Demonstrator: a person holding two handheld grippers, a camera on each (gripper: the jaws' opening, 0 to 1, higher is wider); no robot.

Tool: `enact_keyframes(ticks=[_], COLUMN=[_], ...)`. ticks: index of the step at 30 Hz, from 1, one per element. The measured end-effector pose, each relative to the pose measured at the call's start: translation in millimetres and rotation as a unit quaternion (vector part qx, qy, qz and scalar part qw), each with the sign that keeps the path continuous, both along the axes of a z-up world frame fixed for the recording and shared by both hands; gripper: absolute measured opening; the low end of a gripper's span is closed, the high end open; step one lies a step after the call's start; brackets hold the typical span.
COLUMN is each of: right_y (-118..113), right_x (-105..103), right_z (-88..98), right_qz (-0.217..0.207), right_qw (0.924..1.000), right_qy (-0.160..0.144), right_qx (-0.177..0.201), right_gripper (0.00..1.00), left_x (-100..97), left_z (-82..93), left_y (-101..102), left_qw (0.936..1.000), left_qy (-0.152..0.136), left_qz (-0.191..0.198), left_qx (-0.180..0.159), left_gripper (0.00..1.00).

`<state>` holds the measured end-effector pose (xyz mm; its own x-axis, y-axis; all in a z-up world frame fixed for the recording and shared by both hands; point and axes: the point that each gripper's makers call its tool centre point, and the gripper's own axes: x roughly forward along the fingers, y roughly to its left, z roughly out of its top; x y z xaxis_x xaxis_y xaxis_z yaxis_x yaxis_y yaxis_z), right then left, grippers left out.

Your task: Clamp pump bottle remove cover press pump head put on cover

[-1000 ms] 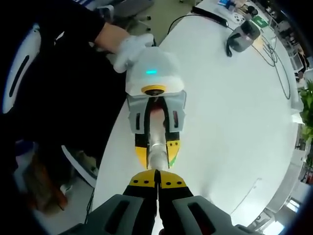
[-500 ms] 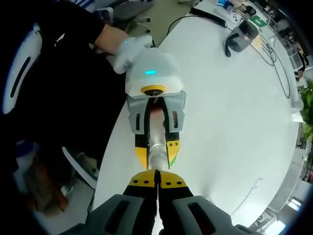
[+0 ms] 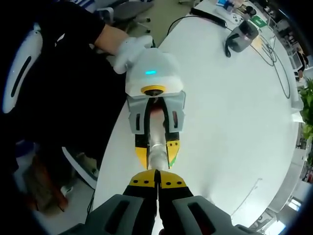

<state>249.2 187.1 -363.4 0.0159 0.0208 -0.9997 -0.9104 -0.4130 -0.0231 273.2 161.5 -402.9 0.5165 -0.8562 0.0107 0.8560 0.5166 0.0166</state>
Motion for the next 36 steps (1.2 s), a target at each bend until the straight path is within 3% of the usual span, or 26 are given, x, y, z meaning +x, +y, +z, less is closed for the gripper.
enact_keyframes(ticks=[29,36], right_y=[-0.2,-0.6], right_x=[0.1,0.1], right_z=[-5.8,-0.5], right_qz=[0.009,0.014], right_qw=[0.9998,0.9999], right_qy=[-0.005,-0.002], right_qx=[-0.019,-0.009], right_gripper=[0.00,0.00], left_x=[1.3,0.5], left_z=[-0.9,-0.6], left_y=[0.9,0.1], left_qw=[1.0000,1.0000], left_qy=[0.000,0.000], left_qz=[0.001,0.000], left_qx=[0.000,0.000], left_gripper=[0.15,0.15])
